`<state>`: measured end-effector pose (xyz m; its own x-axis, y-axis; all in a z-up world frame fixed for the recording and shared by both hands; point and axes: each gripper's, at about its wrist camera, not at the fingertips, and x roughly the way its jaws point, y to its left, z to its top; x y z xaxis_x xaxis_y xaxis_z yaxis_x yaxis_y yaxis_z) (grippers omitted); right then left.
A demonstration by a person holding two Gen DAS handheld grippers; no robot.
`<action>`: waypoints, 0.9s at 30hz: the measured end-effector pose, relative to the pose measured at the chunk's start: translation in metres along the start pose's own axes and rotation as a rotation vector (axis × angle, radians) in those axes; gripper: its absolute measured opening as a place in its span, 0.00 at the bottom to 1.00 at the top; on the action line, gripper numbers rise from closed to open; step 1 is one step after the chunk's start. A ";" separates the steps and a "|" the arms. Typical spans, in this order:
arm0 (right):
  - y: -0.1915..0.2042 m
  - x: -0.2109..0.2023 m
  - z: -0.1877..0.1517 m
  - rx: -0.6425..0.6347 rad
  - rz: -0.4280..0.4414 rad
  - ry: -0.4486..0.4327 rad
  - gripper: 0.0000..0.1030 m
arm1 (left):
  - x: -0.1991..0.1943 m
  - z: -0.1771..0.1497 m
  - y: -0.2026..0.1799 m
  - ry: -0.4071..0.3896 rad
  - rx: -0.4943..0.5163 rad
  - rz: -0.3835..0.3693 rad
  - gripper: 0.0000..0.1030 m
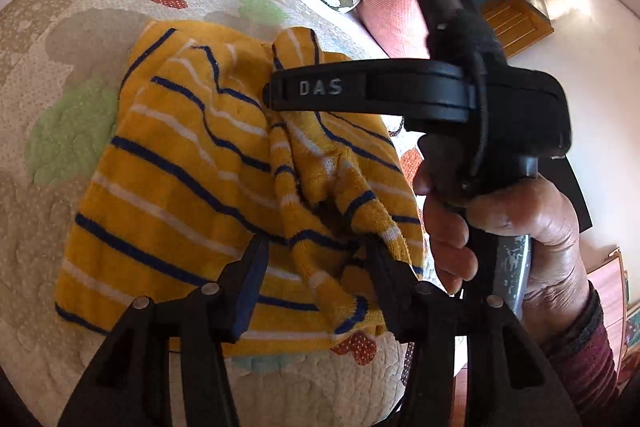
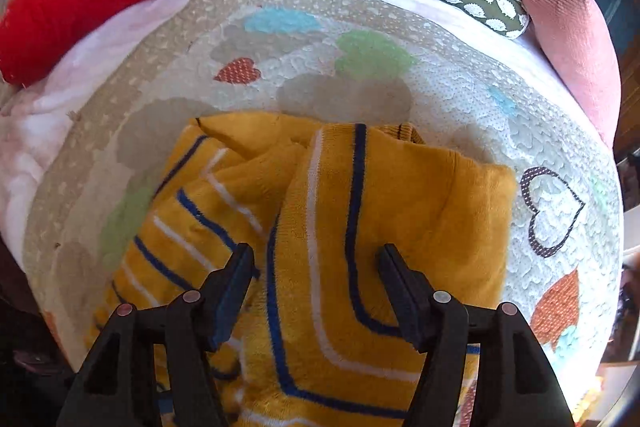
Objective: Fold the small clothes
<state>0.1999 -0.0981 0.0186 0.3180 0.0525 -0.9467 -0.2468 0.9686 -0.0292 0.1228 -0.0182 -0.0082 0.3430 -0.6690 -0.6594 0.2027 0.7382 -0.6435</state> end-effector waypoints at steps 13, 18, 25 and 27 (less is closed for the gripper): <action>0.003 -0.067 0.013 0.088 0.038 -0.141 0.10 | -0.061 -0.007 0.007 -0.129 -0.058 -0.013 0.04; 0.029 -0.034 0.033 0.104 0.106 -0.091 0.10 | -0.069 -0.016 0.038 -0.149 -0.126 0.053 0.05; 0.042 0.015 0.038 0.197 0.233 -0.044 0.26 | -0.072 -0.032 0.070 -0.152 -0.207 0.079 0.05; 0.039 0.010 0.038 0.207 0.256 -0.054 0.29 | -0.073 -0.030 0.077 -0.159 -0.229 0.070 0.05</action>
<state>0.2280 -0.0501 0.0206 0.3187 0.3081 -0.8964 -0.1358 0.9508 0.2785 0.0858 0.0843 -0.0214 0.4917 -0.5819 -0.6478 -0.0331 0.7309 -0.6817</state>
